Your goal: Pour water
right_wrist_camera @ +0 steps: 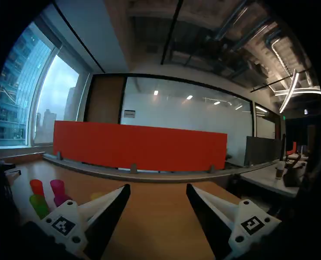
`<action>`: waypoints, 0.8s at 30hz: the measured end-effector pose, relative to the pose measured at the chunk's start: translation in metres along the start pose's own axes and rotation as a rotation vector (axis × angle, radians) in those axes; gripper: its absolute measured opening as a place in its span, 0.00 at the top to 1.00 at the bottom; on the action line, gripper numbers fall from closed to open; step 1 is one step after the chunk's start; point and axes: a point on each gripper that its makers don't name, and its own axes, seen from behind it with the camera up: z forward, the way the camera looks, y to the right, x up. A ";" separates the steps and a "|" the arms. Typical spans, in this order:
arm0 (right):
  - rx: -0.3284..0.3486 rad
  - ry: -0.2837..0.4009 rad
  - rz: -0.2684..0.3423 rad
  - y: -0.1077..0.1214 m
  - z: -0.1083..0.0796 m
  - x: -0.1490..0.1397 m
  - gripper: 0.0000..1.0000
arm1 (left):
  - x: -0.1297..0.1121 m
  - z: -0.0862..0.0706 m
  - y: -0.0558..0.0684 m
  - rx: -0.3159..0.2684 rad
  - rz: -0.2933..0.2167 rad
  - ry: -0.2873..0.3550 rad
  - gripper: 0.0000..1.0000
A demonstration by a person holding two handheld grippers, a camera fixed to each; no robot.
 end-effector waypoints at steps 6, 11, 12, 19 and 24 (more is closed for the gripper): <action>0.009 0.018 -0.007 -0.003 0.001 0.003 0.00 | 0.000 0.000 0.000 0.000 0.002 0.000 0.01; 0.012 0.046 -0.011 -0.003 0.002 0.006 0.00 | 0.000 0.000 0.000 0.000 0.001 0.000 0.01; 0.010 0.048 -0.010 -0.002 0.003 0.004 0.00 | 0.000 0.000 0.000 0.000 0.001 0.000 0.01; 0.005 0.048 0.007 0.001 0.015 -0.012 0.00 | 0.000 -0.001 0.000 0.000 0.001 0.000 0.01; 0.031 0.052 0.032 -0.006 0.023 -0.022 0.00 | 0.000 -0.001 -0.001 0.000 0.001 0.000 0.01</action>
